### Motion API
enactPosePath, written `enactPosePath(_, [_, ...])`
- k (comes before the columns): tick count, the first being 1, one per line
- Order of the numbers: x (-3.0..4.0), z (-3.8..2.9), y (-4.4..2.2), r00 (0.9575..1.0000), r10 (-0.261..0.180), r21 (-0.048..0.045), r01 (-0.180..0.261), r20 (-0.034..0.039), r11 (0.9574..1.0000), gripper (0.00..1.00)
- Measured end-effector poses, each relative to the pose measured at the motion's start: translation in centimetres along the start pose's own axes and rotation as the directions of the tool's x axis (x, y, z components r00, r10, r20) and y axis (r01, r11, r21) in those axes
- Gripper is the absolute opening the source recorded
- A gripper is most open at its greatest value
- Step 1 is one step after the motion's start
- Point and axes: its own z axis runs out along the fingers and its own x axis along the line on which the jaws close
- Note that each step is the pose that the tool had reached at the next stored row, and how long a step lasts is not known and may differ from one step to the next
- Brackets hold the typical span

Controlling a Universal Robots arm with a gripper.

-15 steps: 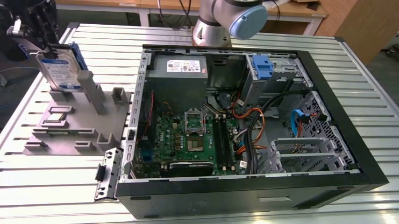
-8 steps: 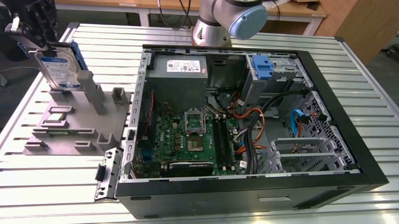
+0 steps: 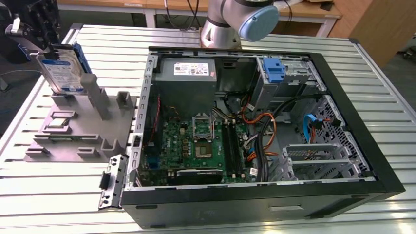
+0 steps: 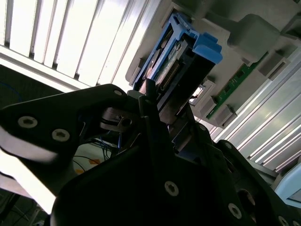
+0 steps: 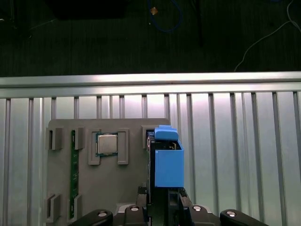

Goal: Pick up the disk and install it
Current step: 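Pick up the disk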

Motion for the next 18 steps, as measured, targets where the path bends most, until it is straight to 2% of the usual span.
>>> enactPosePath(7, [-0.02,-0.57,0.03,1.0,0.0,0.0002,0.0,0.0001,1.0,0.35])
enactPosePath(18, [-0.03,-0.78,0.04,1.0,0.0,-0.0001,0.0,0.0,1.0,0.35])
